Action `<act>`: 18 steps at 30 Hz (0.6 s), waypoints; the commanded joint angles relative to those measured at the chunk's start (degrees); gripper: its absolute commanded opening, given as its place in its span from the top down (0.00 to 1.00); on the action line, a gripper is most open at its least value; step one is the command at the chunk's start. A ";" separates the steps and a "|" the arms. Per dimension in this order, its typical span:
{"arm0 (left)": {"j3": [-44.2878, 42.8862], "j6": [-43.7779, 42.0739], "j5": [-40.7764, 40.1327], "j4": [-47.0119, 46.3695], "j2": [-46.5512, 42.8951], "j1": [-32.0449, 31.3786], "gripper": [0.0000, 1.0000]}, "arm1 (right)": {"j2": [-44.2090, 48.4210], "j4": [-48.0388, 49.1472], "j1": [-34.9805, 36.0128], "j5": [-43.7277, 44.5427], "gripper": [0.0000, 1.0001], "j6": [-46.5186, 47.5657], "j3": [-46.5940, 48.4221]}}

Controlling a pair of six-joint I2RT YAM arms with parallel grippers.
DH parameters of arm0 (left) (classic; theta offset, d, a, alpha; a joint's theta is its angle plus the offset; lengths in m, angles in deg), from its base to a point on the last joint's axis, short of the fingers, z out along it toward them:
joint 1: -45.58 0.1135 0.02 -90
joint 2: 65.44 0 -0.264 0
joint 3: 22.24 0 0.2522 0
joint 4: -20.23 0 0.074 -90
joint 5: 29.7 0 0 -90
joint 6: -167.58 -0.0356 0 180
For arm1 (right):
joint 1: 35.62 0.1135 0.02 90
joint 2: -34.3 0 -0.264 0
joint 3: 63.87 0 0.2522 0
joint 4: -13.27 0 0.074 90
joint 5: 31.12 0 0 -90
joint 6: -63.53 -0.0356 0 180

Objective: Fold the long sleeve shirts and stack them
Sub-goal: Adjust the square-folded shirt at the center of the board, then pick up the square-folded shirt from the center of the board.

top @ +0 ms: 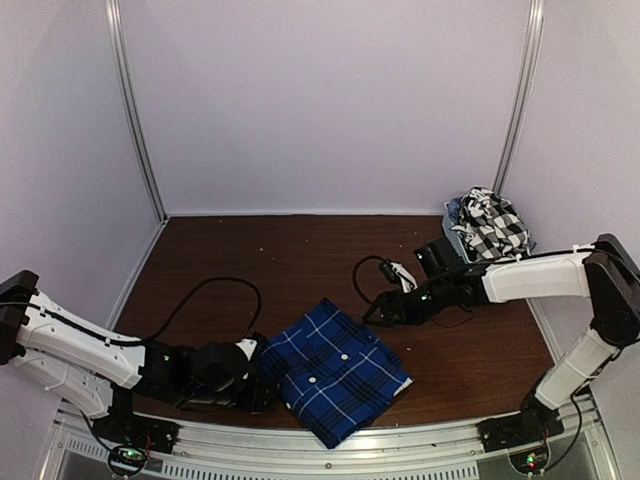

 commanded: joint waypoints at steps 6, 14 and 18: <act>0.13 1.68 6.55 -9.44 4.74 -0.06 0.60 | -12.34 -3.77 -0.26 -9.26 0.15 5.55 4.55; -1.29 0.68 7.46 -9.32 8.14 -0.06 0.60 | -16.18 -0.58 -0.12 -17.24 0.24 4.95 2.95; -1.72 0.29 7.68 -10.08 9.25 -0.01 0.60 | -17.24 2.74 0.10 -20.97 0.34 3.65 2.04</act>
